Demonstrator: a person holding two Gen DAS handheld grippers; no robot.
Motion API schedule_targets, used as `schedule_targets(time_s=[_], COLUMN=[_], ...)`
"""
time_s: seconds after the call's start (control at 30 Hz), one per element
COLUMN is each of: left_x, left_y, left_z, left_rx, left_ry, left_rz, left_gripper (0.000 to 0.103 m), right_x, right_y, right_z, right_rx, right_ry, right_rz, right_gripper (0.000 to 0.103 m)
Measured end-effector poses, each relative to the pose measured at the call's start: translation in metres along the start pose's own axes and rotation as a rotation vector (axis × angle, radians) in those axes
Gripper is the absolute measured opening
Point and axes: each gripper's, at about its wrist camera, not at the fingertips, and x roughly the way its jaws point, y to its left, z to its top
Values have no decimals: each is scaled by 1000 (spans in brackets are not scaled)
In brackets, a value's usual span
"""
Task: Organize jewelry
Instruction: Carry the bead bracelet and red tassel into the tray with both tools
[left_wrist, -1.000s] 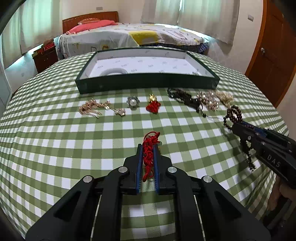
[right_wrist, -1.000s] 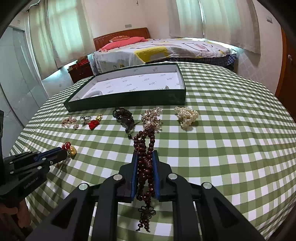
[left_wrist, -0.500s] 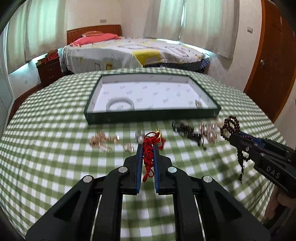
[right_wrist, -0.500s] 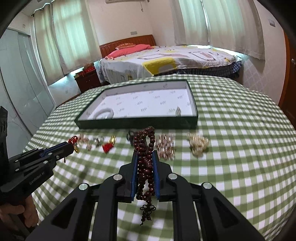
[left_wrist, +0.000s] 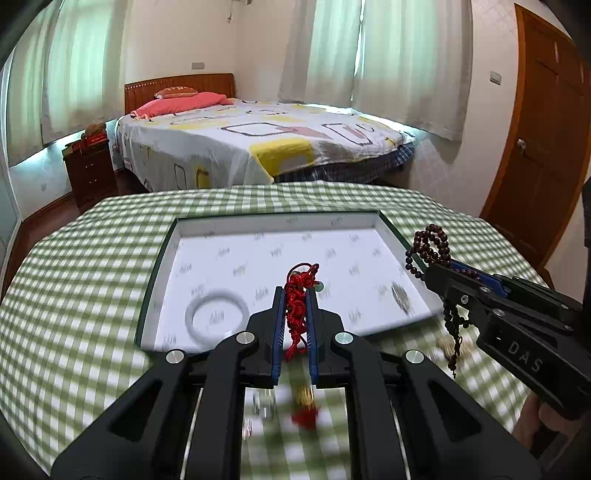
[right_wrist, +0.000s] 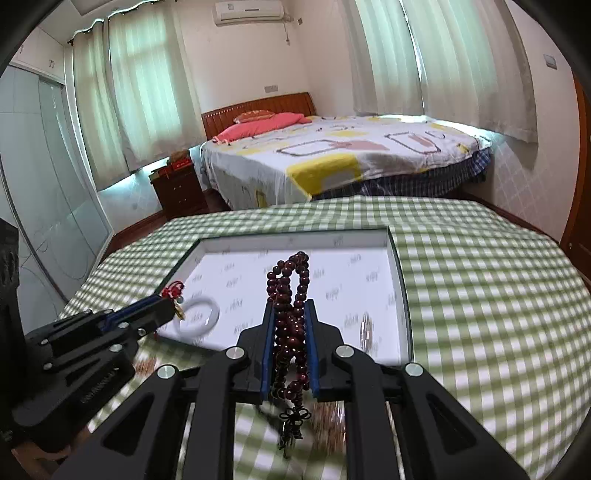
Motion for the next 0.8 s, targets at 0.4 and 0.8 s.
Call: schedule_targets(time_s=[0.4,0.8], left_x=[88,113], left_y=[5,2], left_z=[-8,-12], left_rx=[-22,-22], left_ry=[155,216], left_rz=[17,-4], left_gripper=[11,12], right_x=[77,103], right_y=[-17,-24], right_z=[-7,-19], right_rx=[23,19], right_ry=[155,241], right_rz=[-3,-16], right_gripper=[16,17])
